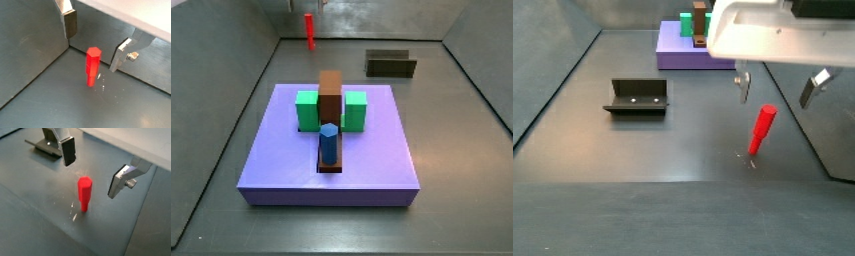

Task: Pick up the red object. Move up. Move to above the board. Insert the red object.
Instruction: Pick up the red object.

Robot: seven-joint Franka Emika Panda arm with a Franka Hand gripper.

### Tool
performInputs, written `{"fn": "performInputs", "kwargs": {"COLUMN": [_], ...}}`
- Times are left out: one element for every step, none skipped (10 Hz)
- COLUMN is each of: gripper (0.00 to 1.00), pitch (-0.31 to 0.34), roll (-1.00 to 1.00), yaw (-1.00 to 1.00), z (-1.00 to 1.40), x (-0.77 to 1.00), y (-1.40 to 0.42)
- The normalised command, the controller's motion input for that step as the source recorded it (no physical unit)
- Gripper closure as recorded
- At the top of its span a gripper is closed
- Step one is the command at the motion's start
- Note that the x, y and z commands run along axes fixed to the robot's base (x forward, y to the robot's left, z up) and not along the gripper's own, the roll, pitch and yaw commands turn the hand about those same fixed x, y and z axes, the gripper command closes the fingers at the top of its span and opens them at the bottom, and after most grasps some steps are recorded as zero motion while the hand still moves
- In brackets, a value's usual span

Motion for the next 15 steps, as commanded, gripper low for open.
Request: {"fn": "performInputs", "kwargs": {"gripper": [0.00, 0.00, 0.00, 0.00, 0.00, 0.00, 0.00, 0.00, 0.00, 0.00, 0.00, 0.00, 1.00, 1.00, 1.00], "pitch": [-0.039, -0.037, -0.047, -0.020, -0.017, -0.007, 0.000, 0.000, 0.000, -0.003, 0.000, 0.000, 0.000, 0.000, 0.000], "roll": [0.00, 0.00, 0.01, 0.00, 0.00, 0.00, 0.00, 0.00, 0.03, 0.00, 0.00, 0.00, 0.00, 0.00, 0.00], "yaw": [0.01, 0.02, 0.04, 0.00, 0.00, 0.00, 0.00, 0.00, 0.00, 0.00, 0.00, 0.00, 0.00, 0.00, 0.00], "z": [-0.24, -0.25, -0.36, -0.36, -0.33, -0.28, -0.27, -0.25, -0.09, -0.08, -0.10, 0.00, 0.00, 0.00, 0.00], "x": [0.00, 0.00, 0.00, 0.04, 0.02, 0.00, 0.00, 0.00, 0.00, 0.00, 0.00, 0.00, 0.00, 0.00, 0.00], "y": [0.22, 0.24, 0.17, 0.00, 0.00, 0.00, 0.00, 0.01, 0.00, 0.00, 0.00, 0.00, 0.00, 0.00, 0.00]}}
